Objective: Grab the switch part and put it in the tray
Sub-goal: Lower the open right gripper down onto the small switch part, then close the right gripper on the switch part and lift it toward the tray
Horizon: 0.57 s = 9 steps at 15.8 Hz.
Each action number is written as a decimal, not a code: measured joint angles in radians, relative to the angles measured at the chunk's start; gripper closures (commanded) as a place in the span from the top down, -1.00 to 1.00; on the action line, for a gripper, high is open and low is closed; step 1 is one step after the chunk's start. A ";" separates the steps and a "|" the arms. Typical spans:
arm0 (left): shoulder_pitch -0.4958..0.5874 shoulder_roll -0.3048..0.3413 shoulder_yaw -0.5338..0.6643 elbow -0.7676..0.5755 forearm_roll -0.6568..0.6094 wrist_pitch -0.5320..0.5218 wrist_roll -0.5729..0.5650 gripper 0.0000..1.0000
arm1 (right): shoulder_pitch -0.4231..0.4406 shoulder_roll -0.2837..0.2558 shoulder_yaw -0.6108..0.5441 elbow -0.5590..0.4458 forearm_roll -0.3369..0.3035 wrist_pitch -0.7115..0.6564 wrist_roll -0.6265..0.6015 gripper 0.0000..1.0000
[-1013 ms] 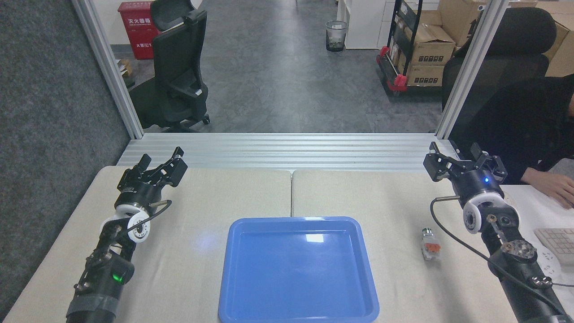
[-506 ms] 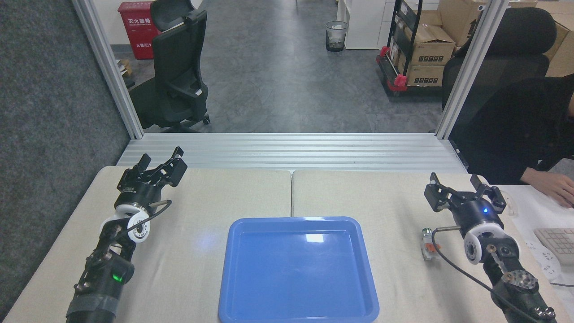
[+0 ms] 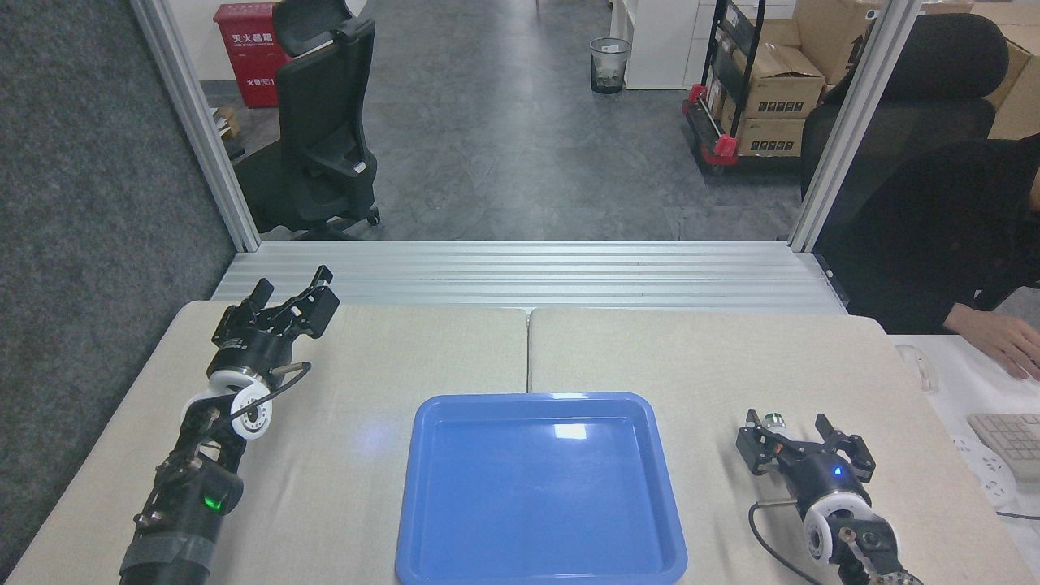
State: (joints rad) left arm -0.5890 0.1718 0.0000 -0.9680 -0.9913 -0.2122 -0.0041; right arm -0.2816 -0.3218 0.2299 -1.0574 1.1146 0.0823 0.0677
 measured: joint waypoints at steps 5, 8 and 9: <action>0.000 0.000 0.000 0.000 0.000 0.000 0.002 1.00 | 0.018 0.040 0.020 0.044 -0.001 0.035 -0.001 -1.00; 0.000 0.000 0.000 0.000 0.000 0.000 0.002 1.00 | 0.017 0.065 0.011 0.041 -0.011 0.046 -0.003 -1.00; 0.000 0.000 0.000 0.000 0.000 0.000 0.002 1.00 | 0.015 0.076 0.001 0.021 -0.018 0.039 -0.001 -1.00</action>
State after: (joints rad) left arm -0.5890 0.1718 0.0000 -0.9680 -0.9916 -0.2122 -0.0022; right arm -0.2667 -0.2455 0.2309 -1.0362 1.0964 0.1216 0.0670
